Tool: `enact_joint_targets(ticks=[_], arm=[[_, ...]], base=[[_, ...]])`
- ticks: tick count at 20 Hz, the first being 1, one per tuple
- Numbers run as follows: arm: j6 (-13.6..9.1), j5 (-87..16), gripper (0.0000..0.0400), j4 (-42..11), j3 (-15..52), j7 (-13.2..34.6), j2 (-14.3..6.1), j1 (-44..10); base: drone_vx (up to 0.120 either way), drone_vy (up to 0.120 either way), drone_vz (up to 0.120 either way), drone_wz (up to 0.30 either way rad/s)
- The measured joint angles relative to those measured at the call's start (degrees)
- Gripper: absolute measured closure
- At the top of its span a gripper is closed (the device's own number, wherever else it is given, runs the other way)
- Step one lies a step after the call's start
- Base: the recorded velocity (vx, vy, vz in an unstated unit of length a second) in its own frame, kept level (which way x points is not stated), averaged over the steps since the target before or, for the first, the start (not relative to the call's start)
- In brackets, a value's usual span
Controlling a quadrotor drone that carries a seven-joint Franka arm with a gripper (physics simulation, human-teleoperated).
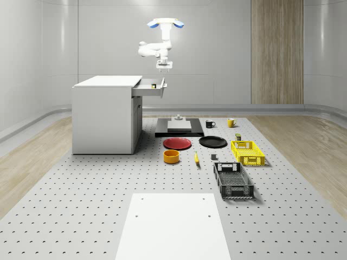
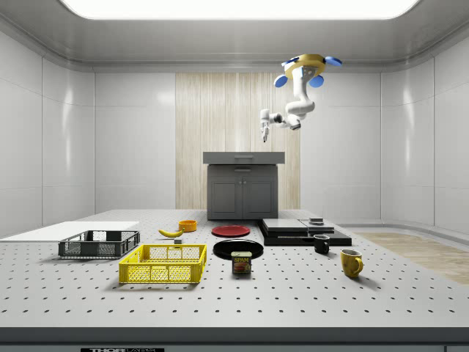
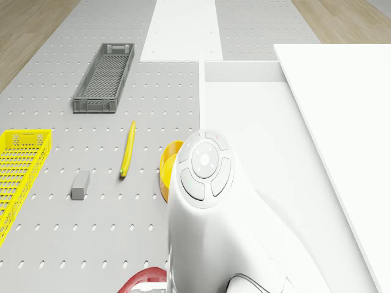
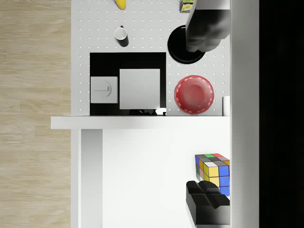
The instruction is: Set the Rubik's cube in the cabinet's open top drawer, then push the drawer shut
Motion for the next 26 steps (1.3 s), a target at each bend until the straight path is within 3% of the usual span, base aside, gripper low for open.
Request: enact_joint_targets(ticks=[12,21,26], arm=[[-0.2,-0.1,0.0,0.0,0.0,0.0,0.2,0.1],[-0.4,-0.1,0.0,0.0,0.0,-0.1,0.4,0.1],[-0.4,-0.2,0.0,0.0,0.0,-0.1,0.4,0.2]], base=[[0.023,0.047,0.0,0.0],[-0.013,0.12,0.0,0.0],[0.0,0.12,-0.112,0.0]])
